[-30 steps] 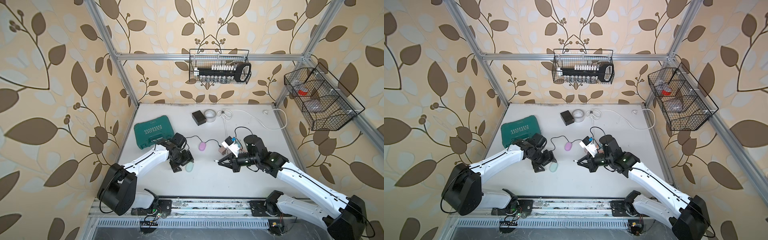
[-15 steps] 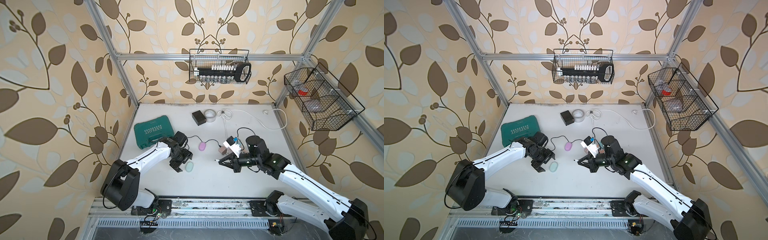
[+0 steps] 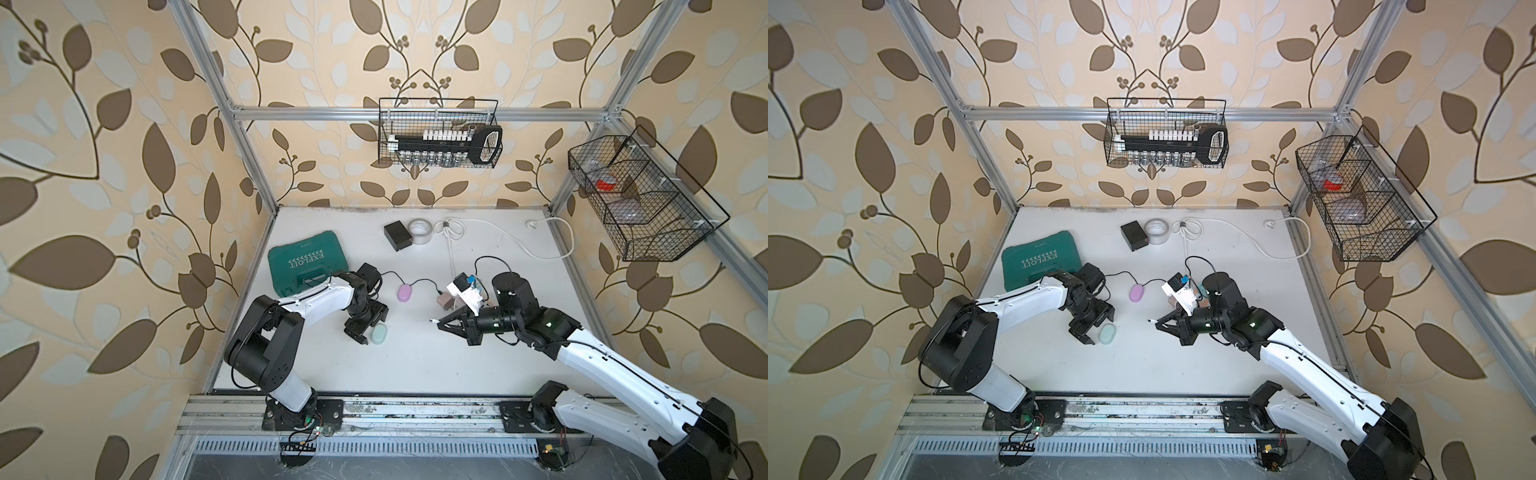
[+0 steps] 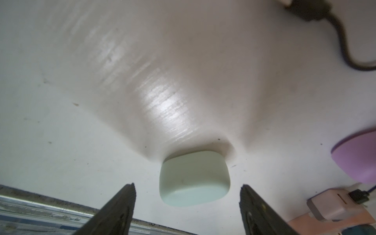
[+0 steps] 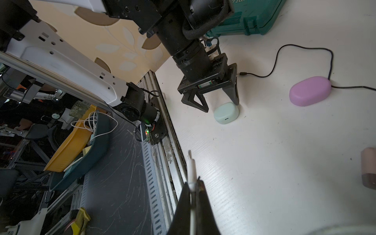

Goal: Charge the bluetooth headset
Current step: Adjust the bluetooth headset at the center of the board.

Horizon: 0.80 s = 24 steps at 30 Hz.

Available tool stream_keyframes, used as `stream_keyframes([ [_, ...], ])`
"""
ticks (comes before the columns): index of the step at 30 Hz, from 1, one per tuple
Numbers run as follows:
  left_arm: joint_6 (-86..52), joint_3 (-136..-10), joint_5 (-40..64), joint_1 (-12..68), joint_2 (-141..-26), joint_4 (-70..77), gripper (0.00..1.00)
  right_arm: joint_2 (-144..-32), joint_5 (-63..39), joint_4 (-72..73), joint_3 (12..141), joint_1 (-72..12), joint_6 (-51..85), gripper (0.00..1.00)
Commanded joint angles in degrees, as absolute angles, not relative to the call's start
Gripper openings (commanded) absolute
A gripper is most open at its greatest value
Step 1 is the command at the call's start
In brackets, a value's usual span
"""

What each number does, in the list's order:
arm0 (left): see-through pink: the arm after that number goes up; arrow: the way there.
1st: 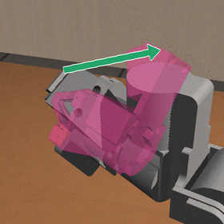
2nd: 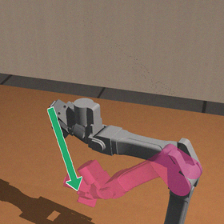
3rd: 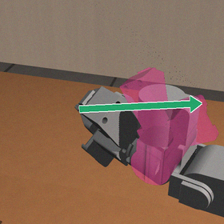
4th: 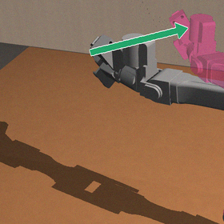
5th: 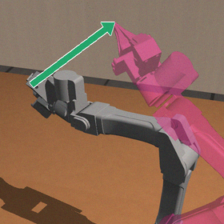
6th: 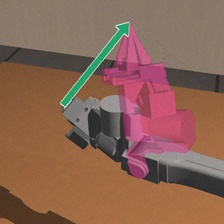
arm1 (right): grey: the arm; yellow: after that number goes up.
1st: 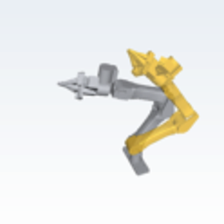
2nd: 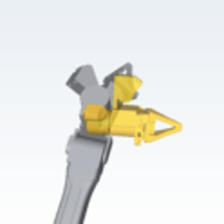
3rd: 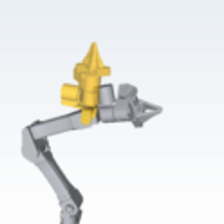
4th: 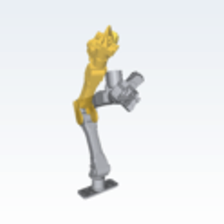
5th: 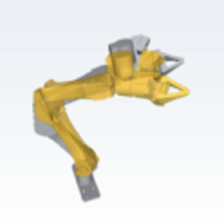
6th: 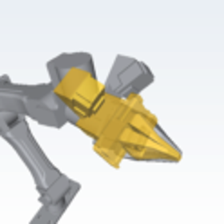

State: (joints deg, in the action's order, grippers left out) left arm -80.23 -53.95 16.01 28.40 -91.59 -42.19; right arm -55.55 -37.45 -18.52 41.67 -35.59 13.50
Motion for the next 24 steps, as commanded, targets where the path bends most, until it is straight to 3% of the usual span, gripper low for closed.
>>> stream_keyframes([
  [1, -83.0, -55.4, 15.7, 29.5, -92.9, -42.5, 0.82, -54.8, -37.4, -17.6, 40.7, -35.5, 13.8, 0.03],
  [8, -86.4, -55.5, 13.8, 31.1, -93.2, -42.7, 0.80, -54.2, -38.0, -17.4, 40.5, -35.4, 13.9, 0.03],
  [18, -88.8, -54.8, 12.6, 31.2, -94.7, -42.0, 0.71, -53.6, -38.3, -17.0, 40.3, -35.4, 14.0, 0.03],
  [24, -89.1, -54.7, 13.6, 31.4, -95.8, -41.5, 0.74, -53.5, -38.4, -16.7, 40.1, -35.4, 13.9, 0.03],
])
